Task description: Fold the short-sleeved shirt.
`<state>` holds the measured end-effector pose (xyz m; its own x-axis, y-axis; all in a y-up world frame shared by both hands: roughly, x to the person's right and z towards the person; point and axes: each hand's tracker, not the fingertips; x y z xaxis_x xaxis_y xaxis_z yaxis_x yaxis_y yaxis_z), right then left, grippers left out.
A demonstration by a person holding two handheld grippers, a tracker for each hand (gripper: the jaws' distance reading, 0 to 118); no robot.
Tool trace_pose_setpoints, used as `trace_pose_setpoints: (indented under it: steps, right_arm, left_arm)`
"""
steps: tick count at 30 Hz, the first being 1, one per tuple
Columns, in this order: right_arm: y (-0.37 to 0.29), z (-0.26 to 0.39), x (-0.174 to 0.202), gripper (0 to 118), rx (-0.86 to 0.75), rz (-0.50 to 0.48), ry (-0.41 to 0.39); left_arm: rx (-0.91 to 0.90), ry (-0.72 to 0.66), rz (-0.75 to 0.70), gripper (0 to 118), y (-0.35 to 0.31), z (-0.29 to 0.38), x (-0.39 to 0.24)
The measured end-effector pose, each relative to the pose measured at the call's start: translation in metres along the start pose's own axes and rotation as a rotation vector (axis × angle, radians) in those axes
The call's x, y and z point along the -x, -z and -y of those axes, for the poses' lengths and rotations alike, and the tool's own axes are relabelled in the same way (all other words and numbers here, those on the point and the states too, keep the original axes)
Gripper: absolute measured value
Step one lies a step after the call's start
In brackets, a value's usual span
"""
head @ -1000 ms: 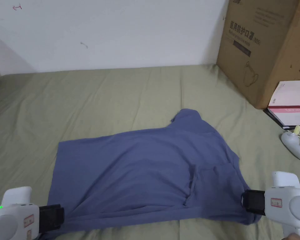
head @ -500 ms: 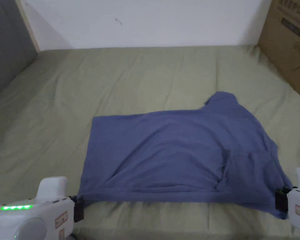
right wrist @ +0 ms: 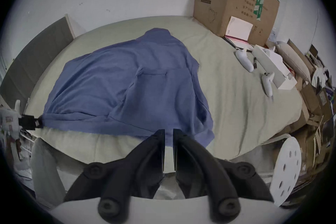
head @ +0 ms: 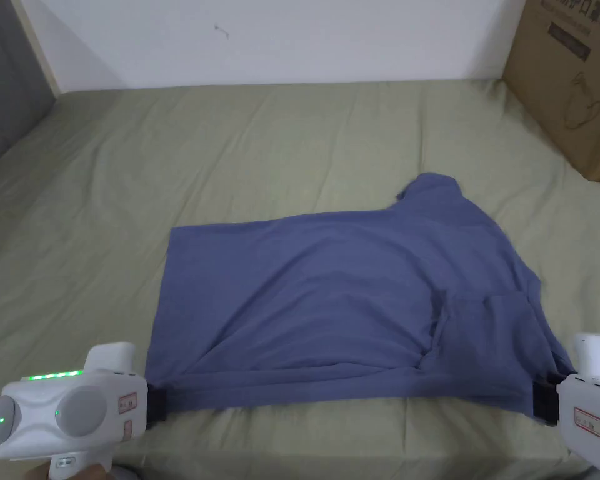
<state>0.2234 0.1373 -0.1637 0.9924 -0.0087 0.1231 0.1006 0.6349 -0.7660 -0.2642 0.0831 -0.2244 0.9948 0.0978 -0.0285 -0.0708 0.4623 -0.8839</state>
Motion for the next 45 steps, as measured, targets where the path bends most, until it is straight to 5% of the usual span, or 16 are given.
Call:
trace_pose_setpoints:
  steps: [8, 9, 10, 11, 12, 16, 17, 19, 20, 22, 35, 40, 45]
  right_arm:
    - [-0.005, 0.002, -0.026, 12, -0.004, 0.002, 0.026]
    - [-0.004, 0.001, -0.027, 22, -0.003, 0.011, 0.029]
    - [-0.001, 0.0, -0.029, 48, -0.008, 0.018, 0.038]
    - [0.005, -0.004, -0.03, 96, 0.003, 0.04, 0.043]
    - [0.011, -0.005, -0.031, 110, 0.033, 0.067, 0.041]
    - [0.045, -0.011, -0.038, 108, 0.109, 0.028, 0.059]
    - [0.053, -0.008, -0.037, 89, 0.179, 0.033, 0.052]
    - [0.061, -0.004, -0.035, 6, 0.201, 0.11, 0.05]
    - [0.06, -0.001, -0.037, 7, 0.179, 0.15, 0.071]
    - [0.063, -0.001, -0.042, 7, 0.208, 0.01, 0.116]
    - [0.028, -0.083, -0.05, 7, 0.05, -0.007, 0.135]
    - [0.069, -0.133, -0.034, 7, 0.048, 0.032, 0.025]
    - [0.128, -0.15, -0.024, 8, 0.098, 0.058, 0.014]
  left_arm:
    - [-0.039, -0.013, -0.004, 8, -0.016, 0.002, -0.005]
    - [-0.038, -0.012, -0.001, 8, -0.018, 0.002, -0.005]
    - [-0.04, -0.008, -0.001, 8, -0.019, 0.002, -0.006]
    - [-0.048, -0.001, -0.006, 8, -0.019, 0.001, -0.006]
    - [-0.049, 0.004, -0.01, 8, -0.02, 0.001, -0.007]
    - [-0.049, 0.02, -0.022, 8, -0.018, 0.003, -0.01]
    - [-0.045, 0.021, -0.027, 8, -0.016, 0.004, -0.01]
    - [-0.037, 0.006, -0.028, 8, -0.014, 0.004, -0.009]
    - [-0.035, -0.013, -0.019, 8, -0.015, 0.004, -0.008]
    - [-0.041, -0.025, -0.01, 8, -0.017, 0.005, -0.007]
    - [-0.081, -0.063, 0.003, 8, -0.039, -0.056, -0.009]
    - [-0.092, -0.039, -0.014, 8, -0.021, -0.12, -0.019]
    - [-0.007, 0.019, -0.07, 8, 0.03, -0.15, -0.028]
